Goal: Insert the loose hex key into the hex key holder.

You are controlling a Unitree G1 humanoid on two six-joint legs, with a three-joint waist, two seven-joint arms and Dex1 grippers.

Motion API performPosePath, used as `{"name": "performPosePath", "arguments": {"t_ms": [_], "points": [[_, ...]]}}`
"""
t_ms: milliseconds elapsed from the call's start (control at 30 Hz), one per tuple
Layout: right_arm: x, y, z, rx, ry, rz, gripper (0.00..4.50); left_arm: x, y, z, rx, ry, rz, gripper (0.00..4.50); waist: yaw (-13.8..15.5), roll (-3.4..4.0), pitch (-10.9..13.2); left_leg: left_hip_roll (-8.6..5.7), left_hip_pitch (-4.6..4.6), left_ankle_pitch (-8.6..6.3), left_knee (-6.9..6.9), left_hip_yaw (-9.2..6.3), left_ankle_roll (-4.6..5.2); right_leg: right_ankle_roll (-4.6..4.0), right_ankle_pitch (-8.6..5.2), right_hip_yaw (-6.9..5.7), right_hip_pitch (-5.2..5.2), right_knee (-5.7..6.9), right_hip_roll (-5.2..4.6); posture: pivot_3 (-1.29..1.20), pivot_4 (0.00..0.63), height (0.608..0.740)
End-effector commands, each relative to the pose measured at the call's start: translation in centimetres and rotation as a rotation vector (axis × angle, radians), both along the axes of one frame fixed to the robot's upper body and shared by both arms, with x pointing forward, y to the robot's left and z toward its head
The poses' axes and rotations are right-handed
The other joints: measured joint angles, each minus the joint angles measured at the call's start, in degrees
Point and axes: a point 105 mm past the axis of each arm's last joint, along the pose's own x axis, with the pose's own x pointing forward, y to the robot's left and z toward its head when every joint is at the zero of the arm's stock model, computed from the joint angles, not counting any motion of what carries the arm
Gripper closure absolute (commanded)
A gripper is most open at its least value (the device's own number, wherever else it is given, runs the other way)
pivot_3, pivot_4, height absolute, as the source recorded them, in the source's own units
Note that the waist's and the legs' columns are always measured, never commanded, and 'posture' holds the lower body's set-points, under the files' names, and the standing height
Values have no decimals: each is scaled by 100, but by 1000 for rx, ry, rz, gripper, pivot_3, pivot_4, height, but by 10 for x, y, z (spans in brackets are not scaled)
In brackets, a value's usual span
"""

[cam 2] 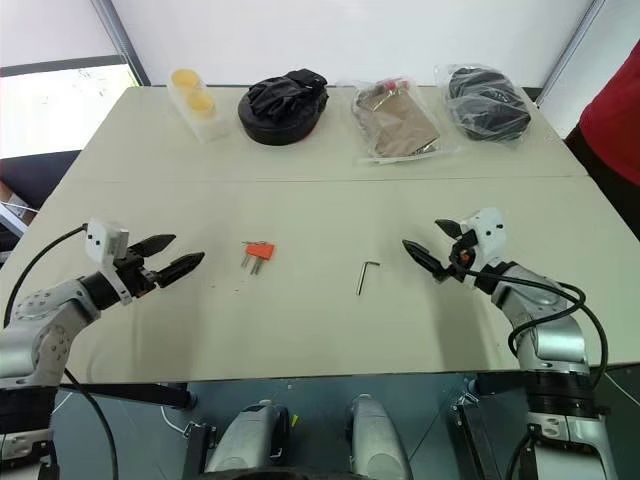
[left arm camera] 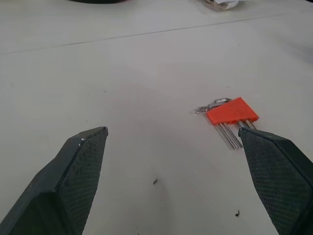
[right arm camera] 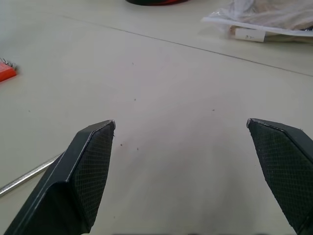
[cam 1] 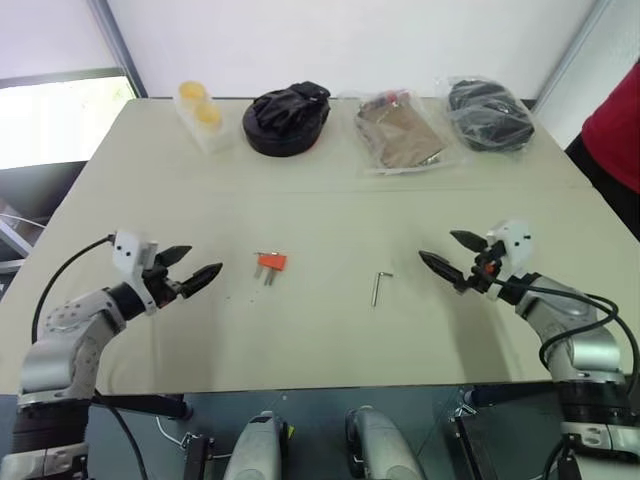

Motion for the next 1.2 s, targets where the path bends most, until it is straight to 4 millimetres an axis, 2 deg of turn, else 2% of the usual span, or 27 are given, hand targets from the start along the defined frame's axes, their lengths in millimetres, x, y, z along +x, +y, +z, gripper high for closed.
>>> {"name": "performPosePath", "arguments": {"t_ms": [33,233,967,1067,1133,1200], "points": [[3,2,12,-8,-53,10,0,-1,-5,12,-7,-49,-19,33,0,0,0,0,0,0,0,0,0,0,0,0,0,0,0,0,150,740],[5,3,15,-16,-62,17,0,-3,-1,6,18,-48,-5,33,-4,0,0,0,1,0,0,0,0,0,0,0,0,0,1,0,150,740],[8,10,12,-47,-63,28,0,2,-3,7,41,-56,-30,33,1,0,0,-2,0,0,1,1,0,1,1,0,0,1,1,0,150,740],[8,17,10,-59,-63,53,0,3,-3,10,44,-59,-45,33,1,0,0,-2,0,0,1,0,0,1,1,0,0,1,1,0,150,740],[8,29,10,-72,-64,99,0,4,-6,14,52,-67,-76,33,0,0,0,-2,1,0,1,0,0,1,1,0,0,1,1,0,150,740],[6,55,6,-139,-62,218,0,-5,-20,17,57,-44,-193,33,-20,0,0,-3,1,0,1,0,0,1,1,0,0,2,2,0,150,740]]}}
